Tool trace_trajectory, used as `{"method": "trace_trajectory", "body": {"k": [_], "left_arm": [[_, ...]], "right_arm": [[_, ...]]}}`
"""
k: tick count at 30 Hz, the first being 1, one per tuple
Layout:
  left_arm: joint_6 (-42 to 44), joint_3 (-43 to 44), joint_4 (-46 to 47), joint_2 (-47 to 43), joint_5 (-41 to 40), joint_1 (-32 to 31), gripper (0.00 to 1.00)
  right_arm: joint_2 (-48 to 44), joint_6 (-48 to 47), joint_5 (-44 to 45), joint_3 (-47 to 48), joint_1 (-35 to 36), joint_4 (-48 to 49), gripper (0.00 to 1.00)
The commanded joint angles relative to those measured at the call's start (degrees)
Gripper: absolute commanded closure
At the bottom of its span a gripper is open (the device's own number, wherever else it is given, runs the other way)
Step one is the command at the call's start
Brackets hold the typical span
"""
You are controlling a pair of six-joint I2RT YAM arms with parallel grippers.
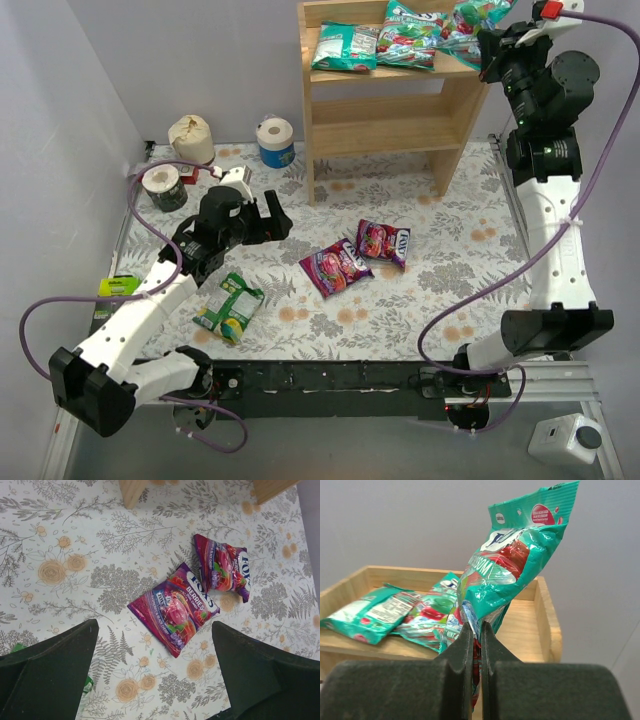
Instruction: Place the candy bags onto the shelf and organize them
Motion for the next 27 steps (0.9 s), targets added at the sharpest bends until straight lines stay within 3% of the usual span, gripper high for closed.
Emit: {"method": "trace_trajectory", "body": {"k": [1, 7, 14, 20, 27], "left_arm": [[1.8, -0.6, 3.0, -0.5, 2.3, 0.9, 0.02], [1.8, -3.2, 3.3, 0.3, 2.2, 1.8, 0.02], [1.7, -3.8, 4.0, 1.6, 2.6, 2.6, 0.02], [1.5, -3.9, 4.0, 3.1, 4.7, 3.8, 0.02], [1.2, -4.1, 4.2, 3.8, 5.3, 5.1, 0.02]], "right_arm": [[4.6, -2.1, -8.8, 8.0, -5.0, 0.2, 0.99], [12.6, 13.9, -23.5, 16.0, -14.8, 2.1, 0.99], [18.8, 22.8, -36.0, 19.7, -19.5, 4.5, 0.99], [22.1, 25.1, -41.7, 21.5, -19.6, 4.9, 0.99], [23.4, 25.1, -42.5, 20.7, -18.9, 4.1, 0.99]]}}
